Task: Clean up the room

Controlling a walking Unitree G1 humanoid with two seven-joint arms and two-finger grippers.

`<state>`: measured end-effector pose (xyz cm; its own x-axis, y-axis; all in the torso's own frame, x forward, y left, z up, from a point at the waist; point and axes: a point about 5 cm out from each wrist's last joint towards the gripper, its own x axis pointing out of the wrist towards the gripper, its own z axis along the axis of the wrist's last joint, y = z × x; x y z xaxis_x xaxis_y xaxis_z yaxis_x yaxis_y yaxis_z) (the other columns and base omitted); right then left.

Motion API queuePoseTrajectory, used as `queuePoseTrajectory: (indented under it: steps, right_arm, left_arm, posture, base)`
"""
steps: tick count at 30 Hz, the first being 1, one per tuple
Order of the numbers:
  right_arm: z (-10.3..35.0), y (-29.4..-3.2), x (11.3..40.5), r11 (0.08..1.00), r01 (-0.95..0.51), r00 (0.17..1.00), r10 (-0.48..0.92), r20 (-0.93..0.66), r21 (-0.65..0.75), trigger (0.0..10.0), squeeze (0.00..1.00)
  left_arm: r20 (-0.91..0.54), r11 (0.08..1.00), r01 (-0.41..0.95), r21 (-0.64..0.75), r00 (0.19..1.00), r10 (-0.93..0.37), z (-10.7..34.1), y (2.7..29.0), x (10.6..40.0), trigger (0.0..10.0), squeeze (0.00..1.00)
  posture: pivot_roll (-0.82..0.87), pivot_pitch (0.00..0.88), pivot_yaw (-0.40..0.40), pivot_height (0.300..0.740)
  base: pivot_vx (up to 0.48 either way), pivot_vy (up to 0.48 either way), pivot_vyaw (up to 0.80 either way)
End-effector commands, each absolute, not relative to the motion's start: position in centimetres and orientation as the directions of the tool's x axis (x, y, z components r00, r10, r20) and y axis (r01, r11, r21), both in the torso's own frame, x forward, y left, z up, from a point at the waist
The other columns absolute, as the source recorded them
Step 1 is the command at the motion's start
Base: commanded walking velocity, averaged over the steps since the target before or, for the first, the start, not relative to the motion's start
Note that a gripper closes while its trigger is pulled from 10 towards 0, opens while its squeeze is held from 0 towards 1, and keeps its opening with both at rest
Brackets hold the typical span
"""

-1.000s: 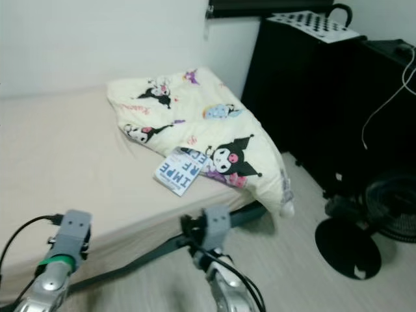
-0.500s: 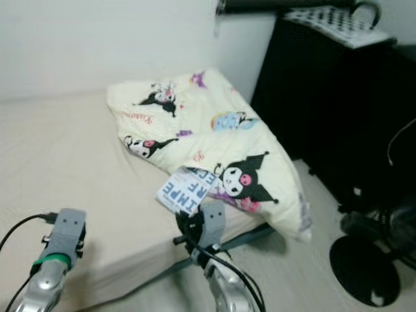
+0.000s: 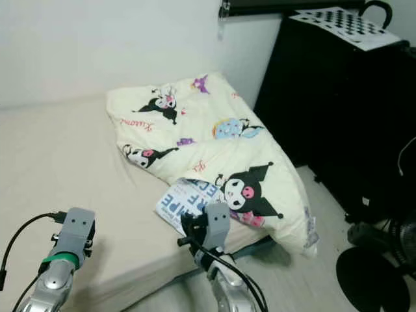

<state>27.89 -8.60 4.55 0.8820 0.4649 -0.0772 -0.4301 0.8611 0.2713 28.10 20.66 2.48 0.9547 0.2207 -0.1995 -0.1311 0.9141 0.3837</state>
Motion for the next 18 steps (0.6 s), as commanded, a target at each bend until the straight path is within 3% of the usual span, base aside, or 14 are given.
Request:
queuePoseTrajectory:
  steps: [1,7,18]
  right_arm:
    - [3.4,-9.0,27.4,0.872,-0.403,0.884,0.450,-0.129,0.280,10.0,0.00]
    - [2.2,-9.7,27.7,0.894,-0.287,0.903,0.373,-0.213,0.345,10.0,0.00]
    - [1.7,-10.7,27.7,0.879,-0.241,0.910,0.352,-0.218,0.412,10.0,0.00]
  left_arm:
    - [-0.227,0.913,-0.114,0.391,0.950,0.216,1.8,20.7,27.5,10.0,0.00]
    - [-0.237,0.909,-0.094,0.406,0.950,0.204,1.5,20.6,27.1,10.0,0.00]
    - [-0.210,0.917,-0.102,0.386,0.958,0.195,1.9,20.1,26.8,10.0,0.00]
  posture:
    - [-0.02,0.057,0.038,0.740]
    - [-0.02,0.066,0.034,0.740]
    - [0.00,0.085,0.010,0.695]
  base:
    - [0.000,0.000,0.00]
    - [0.000,0.000,0.00]
    - [0.000,0.000,0.00]
